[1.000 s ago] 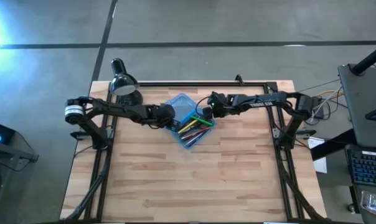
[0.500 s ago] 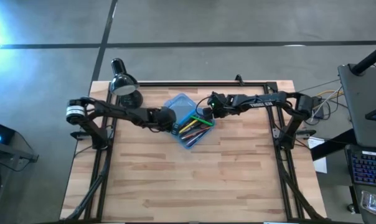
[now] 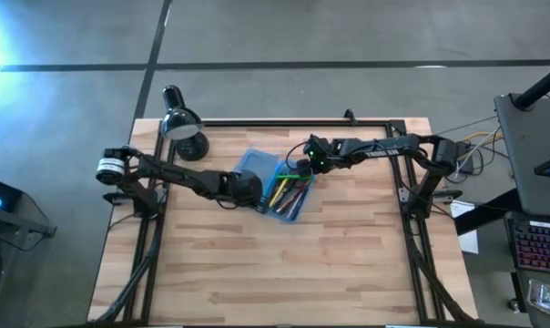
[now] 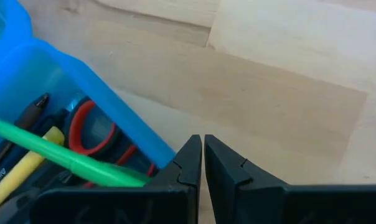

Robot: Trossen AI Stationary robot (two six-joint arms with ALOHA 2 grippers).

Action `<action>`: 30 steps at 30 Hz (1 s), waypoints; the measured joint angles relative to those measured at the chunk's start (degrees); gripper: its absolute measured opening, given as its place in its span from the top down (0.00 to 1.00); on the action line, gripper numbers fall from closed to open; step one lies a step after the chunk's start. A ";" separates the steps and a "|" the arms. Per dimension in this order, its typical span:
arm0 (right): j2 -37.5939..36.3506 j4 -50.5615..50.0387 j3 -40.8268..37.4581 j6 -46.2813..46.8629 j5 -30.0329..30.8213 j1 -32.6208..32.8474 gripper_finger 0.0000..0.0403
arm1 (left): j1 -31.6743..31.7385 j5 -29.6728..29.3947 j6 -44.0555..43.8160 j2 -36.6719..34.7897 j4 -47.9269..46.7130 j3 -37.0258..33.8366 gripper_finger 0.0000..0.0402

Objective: Pick & place school supplies into a supply box
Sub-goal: Close the supply box

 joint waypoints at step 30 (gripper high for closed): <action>0.00 0.35 0.00 -1.91 1.99 1.72 0.97 | -3.07 -8.78 -4.90 3.31 -3.34 0.84 1.00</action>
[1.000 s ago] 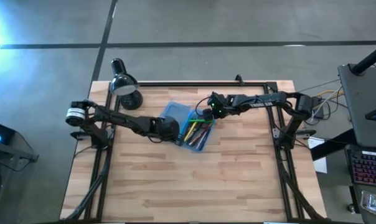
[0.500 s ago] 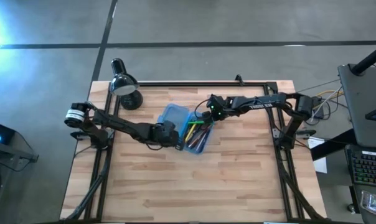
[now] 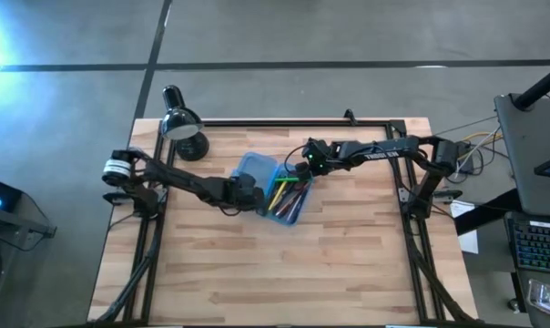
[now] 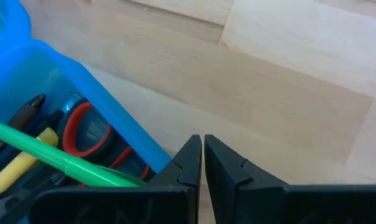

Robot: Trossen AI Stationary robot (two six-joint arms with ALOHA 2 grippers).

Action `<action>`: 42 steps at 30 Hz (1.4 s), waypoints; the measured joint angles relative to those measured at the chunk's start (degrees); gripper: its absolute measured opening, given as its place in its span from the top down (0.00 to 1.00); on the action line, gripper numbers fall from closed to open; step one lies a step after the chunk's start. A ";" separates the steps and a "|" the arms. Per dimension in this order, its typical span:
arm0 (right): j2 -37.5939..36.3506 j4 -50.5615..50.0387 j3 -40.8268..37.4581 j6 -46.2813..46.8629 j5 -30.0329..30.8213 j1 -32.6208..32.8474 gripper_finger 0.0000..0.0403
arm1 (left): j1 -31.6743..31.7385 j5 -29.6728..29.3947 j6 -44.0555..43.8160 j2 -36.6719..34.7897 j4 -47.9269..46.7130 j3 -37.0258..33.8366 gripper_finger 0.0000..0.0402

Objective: Pick & place school supplies into a supply box
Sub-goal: Close the supply box

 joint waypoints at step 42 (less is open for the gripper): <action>-10.94 -5.31 -1.25 0.31 2.21 7.74 0.97 | -1.12 -13.38 -26.67 -24.00 -23.75 -14.50 1.00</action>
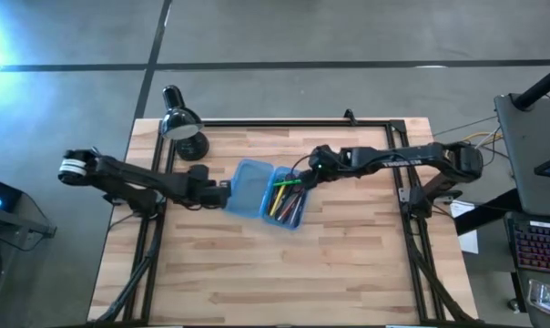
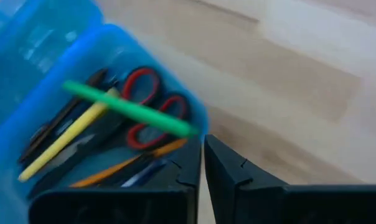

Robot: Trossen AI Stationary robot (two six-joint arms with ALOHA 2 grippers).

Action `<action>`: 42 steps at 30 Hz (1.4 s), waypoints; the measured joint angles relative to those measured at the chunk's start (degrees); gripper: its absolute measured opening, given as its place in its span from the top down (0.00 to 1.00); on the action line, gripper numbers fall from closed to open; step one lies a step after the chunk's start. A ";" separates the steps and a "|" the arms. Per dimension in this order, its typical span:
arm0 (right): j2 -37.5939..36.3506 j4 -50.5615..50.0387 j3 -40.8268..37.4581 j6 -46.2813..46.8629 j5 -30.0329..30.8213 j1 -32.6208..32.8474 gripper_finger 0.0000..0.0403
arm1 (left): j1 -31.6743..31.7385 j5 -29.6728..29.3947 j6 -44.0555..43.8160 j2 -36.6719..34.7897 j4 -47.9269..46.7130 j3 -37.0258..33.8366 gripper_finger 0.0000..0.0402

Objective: Pick & place school supplies into a supply box
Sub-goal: Close the supply box

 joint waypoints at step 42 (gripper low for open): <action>4.05 10.62 0.04 6.86 -5.23 7.15 0.97 | 8.67 9.72 9.53 -7.05 49.18 -22.07 0.77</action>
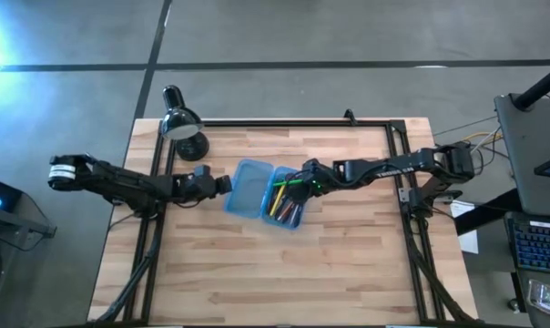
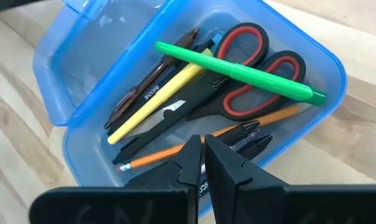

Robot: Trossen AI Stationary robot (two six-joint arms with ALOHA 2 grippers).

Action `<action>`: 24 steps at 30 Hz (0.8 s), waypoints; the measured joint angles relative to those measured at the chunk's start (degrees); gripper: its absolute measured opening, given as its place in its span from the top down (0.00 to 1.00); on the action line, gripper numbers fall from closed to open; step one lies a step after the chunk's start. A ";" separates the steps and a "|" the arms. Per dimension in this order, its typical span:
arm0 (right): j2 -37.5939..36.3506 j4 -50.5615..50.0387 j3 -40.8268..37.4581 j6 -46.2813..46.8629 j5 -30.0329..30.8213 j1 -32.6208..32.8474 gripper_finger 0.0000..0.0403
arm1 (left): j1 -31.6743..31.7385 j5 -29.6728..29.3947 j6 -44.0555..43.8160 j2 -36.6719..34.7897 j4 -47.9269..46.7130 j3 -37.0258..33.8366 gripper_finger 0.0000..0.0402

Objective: Pick & place school supplies into a supply box
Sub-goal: Close the supply box

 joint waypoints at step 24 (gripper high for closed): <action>2.36 -0.54 0.00 1.79 -0.78 0.09 0.97 | 3.08 6.60 6.28 5.89 -2.29 0.04 0.99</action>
